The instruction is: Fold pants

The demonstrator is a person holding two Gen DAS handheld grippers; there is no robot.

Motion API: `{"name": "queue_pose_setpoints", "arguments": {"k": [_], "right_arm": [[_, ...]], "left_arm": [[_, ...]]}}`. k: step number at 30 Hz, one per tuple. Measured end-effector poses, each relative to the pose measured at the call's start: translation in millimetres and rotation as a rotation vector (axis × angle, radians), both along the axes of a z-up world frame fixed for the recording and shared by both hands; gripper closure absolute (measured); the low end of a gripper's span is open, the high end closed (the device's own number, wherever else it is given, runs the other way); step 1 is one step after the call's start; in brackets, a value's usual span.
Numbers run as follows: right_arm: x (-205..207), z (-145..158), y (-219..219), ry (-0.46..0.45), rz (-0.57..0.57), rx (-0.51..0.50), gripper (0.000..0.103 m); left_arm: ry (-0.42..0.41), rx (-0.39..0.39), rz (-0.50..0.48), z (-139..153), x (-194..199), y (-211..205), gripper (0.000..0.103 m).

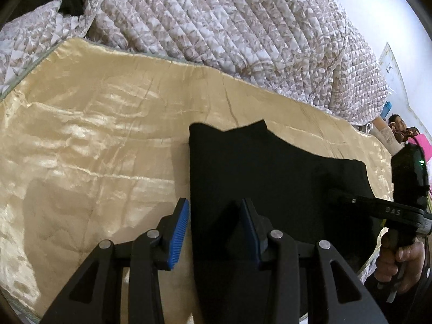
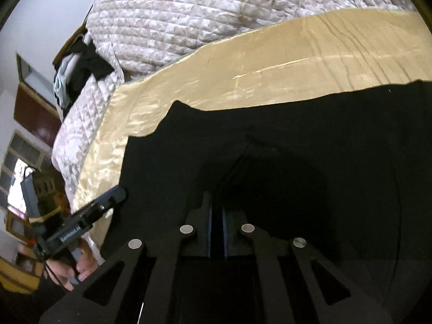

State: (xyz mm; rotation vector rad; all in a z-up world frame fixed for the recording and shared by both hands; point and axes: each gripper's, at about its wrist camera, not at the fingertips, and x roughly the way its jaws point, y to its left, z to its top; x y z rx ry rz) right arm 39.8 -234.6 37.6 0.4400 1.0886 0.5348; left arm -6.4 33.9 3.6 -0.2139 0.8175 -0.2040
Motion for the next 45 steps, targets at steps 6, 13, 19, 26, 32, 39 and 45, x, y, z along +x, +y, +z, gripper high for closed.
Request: {"name": "queue_pose_setpoints", "arguments": {"k": [6, 13, 19, 26, 32, 39, 45], "right_arm": [[0, -4, -9, -0.006, -0.063, -0.049, 0.099], [-2, 7, -8, -0.064, -0.067, -0.126, 0.097], [3, 28, -8, -0.187, -0.084, -0.113, 0.097], [30, -2, 9, -0.055, -0.073, -0.175, 0.097], [17, 7, 10, -0.100, -0.057, -0.187, 0.097], [-13, 20, 13, -0.192, 0.019, -0.241, 0.090], [-39, 21, 18, -0.233, 0.038, -0.291, 0.085]], "left_arm": [[-0.011, 0.000, 0.012, 6, 8, -1, 0.061], [-0.065, 0.049, -0.044, 22, 35, -22, 0.061], [0.016, 0.057, -0.069, -2, 80, -31, 0.061], [0.002, 0.016, -0.082, -6, 79, -28, 0.056], [-0.046, 0.103, -0.052, 6, 61, -37, 0.056], [-0.080, 0.192, -0.021, 9, 25, -45, 0.056], [-0.089, 0.217, -0.019, 5, -3, -49, 0.056]]}}
